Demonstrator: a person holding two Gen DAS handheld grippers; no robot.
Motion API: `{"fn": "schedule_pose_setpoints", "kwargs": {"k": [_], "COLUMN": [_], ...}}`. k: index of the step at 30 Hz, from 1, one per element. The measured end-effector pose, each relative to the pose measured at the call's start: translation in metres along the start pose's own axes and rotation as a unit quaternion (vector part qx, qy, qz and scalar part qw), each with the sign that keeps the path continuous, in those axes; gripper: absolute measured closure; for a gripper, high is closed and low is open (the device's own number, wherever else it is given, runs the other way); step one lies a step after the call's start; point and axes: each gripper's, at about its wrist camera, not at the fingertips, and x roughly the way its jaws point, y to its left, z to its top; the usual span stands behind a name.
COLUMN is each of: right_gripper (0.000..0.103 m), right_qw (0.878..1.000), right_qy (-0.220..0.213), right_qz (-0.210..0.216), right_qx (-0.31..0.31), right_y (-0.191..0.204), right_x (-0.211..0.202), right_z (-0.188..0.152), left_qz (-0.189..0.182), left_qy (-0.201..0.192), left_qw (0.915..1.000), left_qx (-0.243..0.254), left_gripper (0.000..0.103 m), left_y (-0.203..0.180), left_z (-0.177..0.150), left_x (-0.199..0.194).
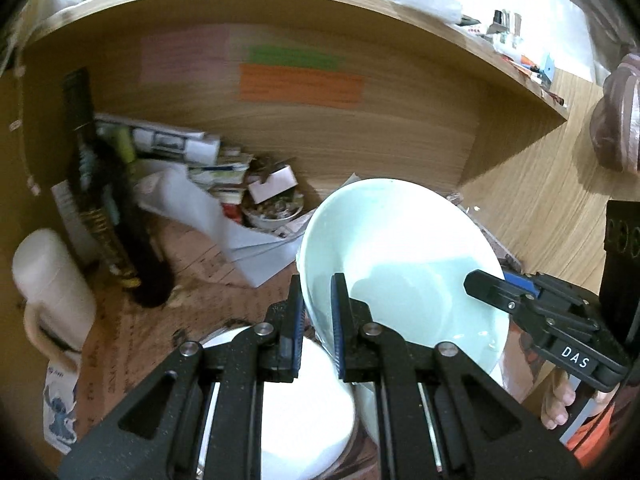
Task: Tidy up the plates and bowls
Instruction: 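Lift the mint green bowl with the left tool and carry it over the bowl stack, then lower the mint green bowl into the white bowl and open the left tool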
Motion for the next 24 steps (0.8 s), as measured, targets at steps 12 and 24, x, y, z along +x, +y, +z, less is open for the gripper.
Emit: {"fn": "schedule_pose_setpoints", "kwargs": {"k": [12, 24], "right_gripper": [0.081, 0.081], "right_qw": [0.998, 0.995], "right_qy": [0.031, 0.073], "right_qz": [0.048, 0.071], "right_qx": [-0.014, -0.009], "right_y": [0.043, 0.056], "right_x": [0.023, 0.049], "right_z": [-0.024, -0.047], "left_qz": [0.020, 0.044], "left_qy": [0.000, 0.011], "left_qw": [0.9988, 0.9973], "left_qx": [-0.045, -0.058], "left_gripper": [0.092, 0.092], "left_y": [0.050, 0.069], "left_z": [-0.042, -0.071], "left_x": [-0.026, -0.031]}}
